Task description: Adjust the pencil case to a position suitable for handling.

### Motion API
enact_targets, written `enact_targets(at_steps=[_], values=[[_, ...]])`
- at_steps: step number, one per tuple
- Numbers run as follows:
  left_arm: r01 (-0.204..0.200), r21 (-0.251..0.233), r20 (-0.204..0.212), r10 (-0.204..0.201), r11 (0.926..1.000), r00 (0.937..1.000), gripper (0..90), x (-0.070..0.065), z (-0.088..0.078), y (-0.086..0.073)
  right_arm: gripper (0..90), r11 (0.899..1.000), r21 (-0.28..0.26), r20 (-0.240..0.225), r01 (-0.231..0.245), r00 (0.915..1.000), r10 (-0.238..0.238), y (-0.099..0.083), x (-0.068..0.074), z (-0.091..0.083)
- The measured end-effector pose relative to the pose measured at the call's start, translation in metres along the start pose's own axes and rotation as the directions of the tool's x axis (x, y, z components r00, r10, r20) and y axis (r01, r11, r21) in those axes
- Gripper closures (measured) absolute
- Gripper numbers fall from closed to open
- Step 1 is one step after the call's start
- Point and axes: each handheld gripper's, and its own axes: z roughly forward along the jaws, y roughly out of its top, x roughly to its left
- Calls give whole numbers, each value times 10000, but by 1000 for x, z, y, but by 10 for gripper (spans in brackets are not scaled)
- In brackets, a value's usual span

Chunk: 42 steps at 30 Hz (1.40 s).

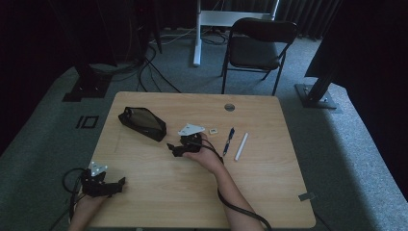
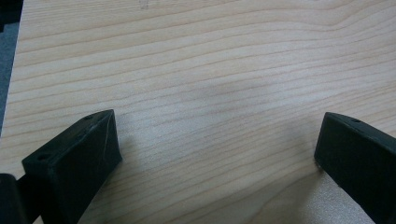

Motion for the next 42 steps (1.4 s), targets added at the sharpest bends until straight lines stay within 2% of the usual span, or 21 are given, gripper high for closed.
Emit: enact_targets(at_steps=[3,10,15,22,26,30,36,40,42], values=[[-8,8,-2,8,10000,10000,2,0,0,0,281,9999,53,2,156,9999,-156,3,1,6],[-9,8,-2,9,10000,10000,2,0,0,0,320,9999,-111,97,-87,9999,88,11,1,17],[-31,3,21,31,10000,10000,2,0,0,0,401,9990,-159,290,-427,9987,431,15,0,24],[-29,-4,30,29,10000,10000,2,0,0,0,428,9988,-208,481,-449,9978,459,21,-2,36],[-27,-2,29,27,10000,10000,2,0,0,0,482,9976,-193,488,-659,9966,668,21,-4,43],[-32,-4,34,32,10000,10000,2,0,0,0,504,9982,-114,472,-581,9972,586,22,-5,47],[-32,1,30,32,10000,10000,2,0,0,0,563,9973,-53,394,-733,9965,735,21,-7,54],[-32,2,32,32,10000,10000,2,0,0,0,611,9979,-62,489,-644,9967,646,23,-8,55],[-31,0,29,31,10000,10000,2,0,0,0,630,9989,25,346,-472,9983,470,23,-7,56]])
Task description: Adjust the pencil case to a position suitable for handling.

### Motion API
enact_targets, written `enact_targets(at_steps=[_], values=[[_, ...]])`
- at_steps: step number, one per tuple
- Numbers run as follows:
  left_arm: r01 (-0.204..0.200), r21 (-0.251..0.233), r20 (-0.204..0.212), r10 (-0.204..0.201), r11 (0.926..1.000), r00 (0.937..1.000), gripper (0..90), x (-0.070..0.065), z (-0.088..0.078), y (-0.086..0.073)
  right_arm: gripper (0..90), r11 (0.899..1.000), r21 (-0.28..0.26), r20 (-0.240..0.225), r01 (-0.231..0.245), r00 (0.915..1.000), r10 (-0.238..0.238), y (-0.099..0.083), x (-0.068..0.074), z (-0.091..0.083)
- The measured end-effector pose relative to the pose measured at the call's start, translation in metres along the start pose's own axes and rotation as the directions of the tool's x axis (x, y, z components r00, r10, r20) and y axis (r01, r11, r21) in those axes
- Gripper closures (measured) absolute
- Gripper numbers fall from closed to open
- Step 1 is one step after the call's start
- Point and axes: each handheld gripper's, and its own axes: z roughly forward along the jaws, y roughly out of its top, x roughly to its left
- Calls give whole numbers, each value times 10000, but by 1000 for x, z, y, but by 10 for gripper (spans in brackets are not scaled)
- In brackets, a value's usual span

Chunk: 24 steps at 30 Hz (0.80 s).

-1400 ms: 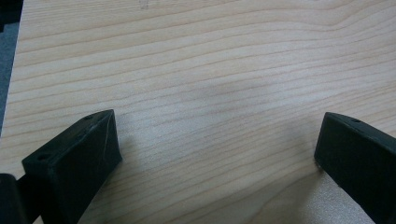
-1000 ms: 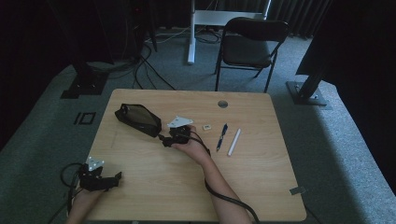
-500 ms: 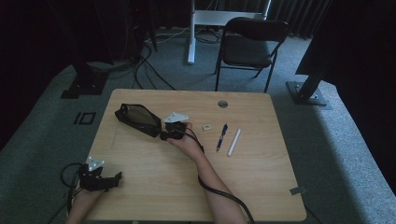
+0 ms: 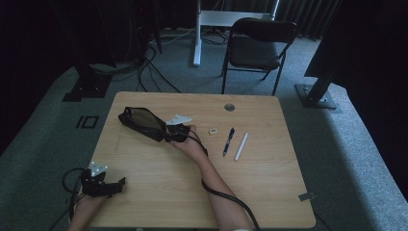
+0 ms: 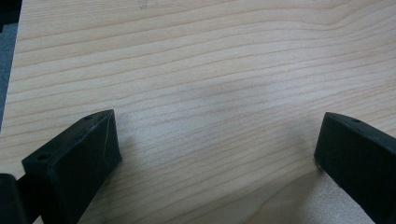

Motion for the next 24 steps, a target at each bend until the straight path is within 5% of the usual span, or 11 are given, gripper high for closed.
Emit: enact_targets(at_steps=[7,24], values=[[0,-3,1,0,10000,10000,2,0,0,0,719,9999,86,77,71,9999,-71,0,0,4],[-2,1,2,2,10000,10000,2,0,0,0,729,10000,88,21,-26,10000,25,-8,2,-9]])
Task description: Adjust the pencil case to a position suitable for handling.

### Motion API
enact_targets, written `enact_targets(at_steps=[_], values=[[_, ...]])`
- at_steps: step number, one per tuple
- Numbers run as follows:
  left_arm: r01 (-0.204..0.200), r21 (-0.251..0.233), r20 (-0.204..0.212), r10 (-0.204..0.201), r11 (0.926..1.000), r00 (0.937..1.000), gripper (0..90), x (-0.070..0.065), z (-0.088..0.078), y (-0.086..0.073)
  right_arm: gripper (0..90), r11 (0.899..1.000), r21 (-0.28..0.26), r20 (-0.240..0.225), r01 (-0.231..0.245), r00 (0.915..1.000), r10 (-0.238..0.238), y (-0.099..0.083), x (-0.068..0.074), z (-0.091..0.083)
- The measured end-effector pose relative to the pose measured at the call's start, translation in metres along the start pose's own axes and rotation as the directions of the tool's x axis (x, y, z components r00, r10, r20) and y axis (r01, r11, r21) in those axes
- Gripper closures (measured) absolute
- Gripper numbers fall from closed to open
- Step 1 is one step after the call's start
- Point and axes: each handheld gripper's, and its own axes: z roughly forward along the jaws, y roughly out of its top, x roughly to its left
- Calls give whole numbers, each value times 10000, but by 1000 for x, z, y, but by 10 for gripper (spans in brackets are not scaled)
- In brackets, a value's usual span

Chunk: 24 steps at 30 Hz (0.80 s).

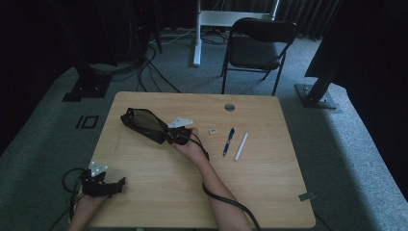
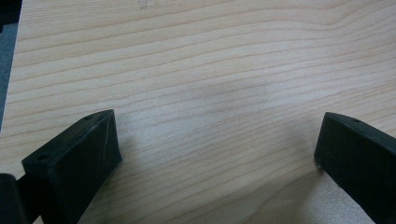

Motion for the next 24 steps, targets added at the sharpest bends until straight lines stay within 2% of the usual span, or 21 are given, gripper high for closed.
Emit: enact_targets(at_steps=[5,24], values=[[-4,-1,0,4,10000,10000,2,0,0,0,730,9999,31,109,104,9999,-105,-3,0,-7],[2,-2,3,-2,10000,10000,2,0,0,0,730,10000,-51,167,-15,9999,16,-21,-4,-37]])
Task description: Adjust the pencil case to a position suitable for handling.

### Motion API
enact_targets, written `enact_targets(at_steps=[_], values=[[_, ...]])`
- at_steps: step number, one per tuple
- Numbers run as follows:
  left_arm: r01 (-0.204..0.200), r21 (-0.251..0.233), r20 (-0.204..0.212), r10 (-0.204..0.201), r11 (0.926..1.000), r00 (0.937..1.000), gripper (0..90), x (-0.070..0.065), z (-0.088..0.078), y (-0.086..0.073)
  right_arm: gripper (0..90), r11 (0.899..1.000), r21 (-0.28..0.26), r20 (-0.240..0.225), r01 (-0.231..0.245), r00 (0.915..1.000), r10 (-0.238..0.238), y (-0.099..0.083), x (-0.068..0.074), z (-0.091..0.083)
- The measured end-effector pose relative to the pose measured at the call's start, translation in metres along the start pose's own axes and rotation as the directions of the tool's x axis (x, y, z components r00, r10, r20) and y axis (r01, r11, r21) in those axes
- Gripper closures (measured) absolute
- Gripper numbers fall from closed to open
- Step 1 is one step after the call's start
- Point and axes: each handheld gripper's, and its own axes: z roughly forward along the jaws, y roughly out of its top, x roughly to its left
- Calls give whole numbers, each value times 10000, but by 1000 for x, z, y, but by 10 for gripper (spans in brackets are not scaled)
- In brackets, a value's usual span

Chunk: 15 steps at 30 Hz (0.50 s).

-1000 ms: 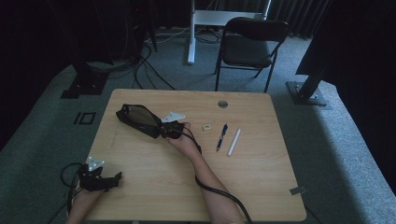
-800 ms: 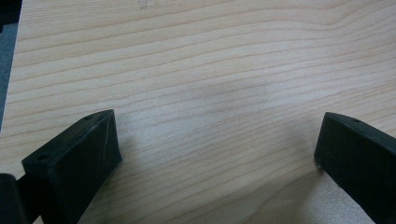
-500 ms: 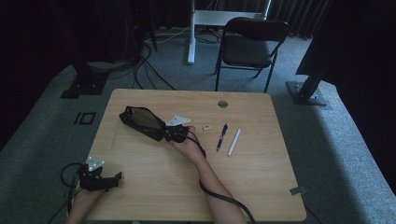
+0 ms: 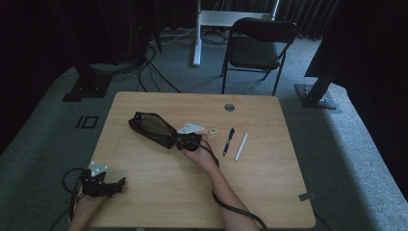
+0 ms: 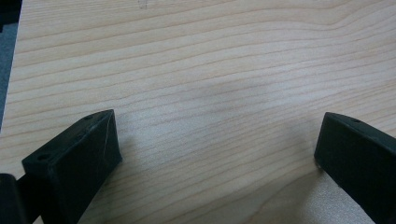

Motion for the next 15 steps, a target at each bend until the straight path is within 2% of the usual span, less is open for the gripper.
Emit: enact_targets(at_steps=[13,15], values=[[-2,-1,-2,2,10000,10000,2,0,0,0,730,10000,-24,31,-21,10000,21,-12,1,-17],[-2,0,-1,2,10000,10000,2,0,0,0,730,9998,-159,-21,-139,9999,139,-16,1,-24]])
